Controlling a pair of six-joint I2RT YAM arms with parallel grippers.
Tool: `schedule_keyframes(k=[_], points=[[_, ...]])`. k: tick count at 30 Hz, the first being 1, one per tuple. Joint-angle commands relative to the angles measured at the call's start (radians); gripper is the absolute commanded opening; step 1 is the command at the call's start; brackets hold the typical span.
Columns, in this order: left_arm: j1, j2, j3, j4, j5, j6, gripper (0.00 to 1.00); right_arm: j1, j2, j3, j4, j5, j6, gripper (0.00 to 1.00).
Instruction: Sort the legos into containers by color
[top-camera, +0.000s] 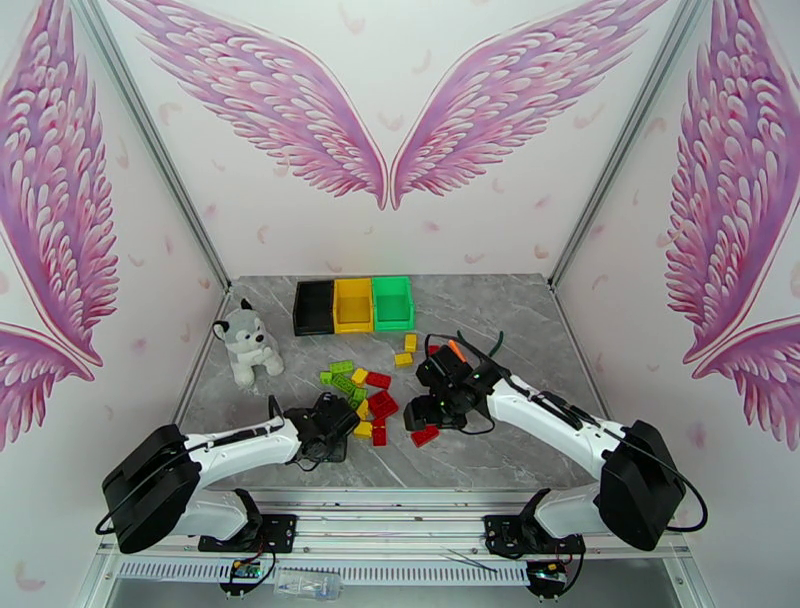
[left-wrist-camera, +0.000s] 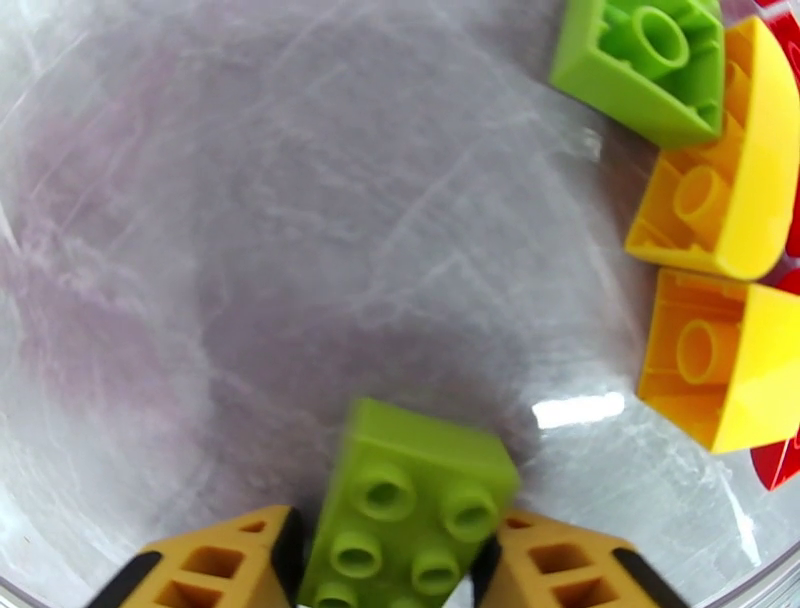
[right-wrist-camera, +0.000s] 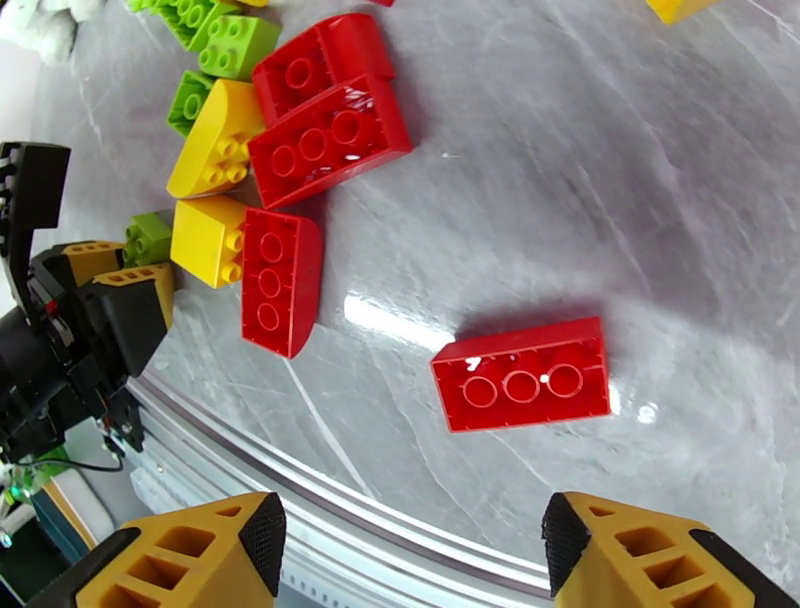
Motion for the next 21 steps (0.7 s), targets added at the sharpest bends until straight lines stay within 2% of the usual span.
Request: schedule_keyframes(k=[1,6,12,16,21], points=[[0.006,0.01,0.035,0.02,0.02,0.008,0.39,0.006,0.038,0.08,-0.089,0.084,0.053,0.75],[0.013,0.007,0.044,0.023,0.039,0.001,0.29,0.006,0.039,0.099,-0.084,0.113,0.074,0.76],[0.039,-0.08,0.068,-0.011,0.062,-0.005,0.24,0.003,0.046,0.154,-0.077,0.019,0.041,0.77],[0.13,-0.171,0.074,0.017,0.159,0.007,0.24,0.003,0.049,0.185,-0.004,-0.039,0.035,0.81],[0.305,-0.212,0.111,0.091,0.335,0.015,0.24,-0.002,0.131,0.287,0.087,-0.191,0.055,0.79]])
